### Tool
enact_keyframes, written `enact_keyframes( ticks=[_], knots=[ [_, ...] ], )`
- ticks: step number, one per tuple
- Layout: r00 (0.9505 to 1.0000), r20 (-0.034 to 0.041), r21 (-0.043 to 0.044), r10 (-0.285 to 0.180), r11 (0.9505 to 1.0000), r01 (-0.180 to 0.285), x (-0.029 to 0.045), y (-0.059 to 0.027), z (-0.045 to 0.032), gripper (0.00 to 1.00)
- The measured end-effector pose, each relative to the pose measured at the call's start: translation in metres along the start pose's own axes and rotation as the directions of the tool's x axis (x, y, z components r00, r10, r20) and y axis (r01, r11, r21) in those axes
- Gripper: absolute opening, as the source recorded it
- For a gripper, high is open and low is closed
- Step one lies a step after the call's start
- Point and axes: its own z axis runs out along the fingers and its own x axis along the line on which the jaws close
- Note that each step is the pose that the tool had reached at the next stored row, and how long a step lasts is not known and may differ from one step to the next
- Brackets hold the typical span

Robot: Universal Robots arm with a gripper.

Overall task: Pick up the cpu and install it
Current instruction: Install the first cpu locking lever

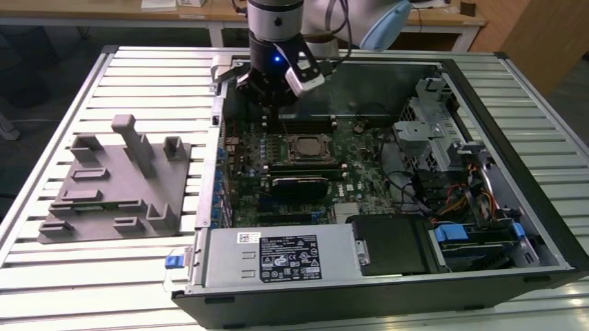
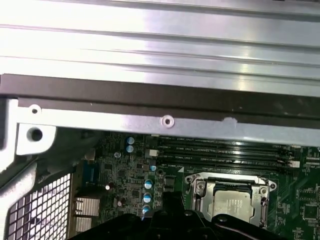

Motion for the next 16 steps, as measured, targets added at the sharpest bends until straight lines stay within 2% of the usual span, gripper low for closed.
enact_keyframes(
  ticks=[5,12,16],
  knots=[
    [1.0000,0.0001,0.0001,-0.002,1.0000,0.002,-0.0002,0.0045,0.0001,0.11],
    [1.0000,0.0037,-0.0025,-0.002,1.0000,0.002,-0.0007,0.0052,0.0002,0.11],
    [1.0000,0.0041,-0.0044,-0.003,1.0000,0.003,-0.0047,0.0050,0.0001,0.11]
  ],
)
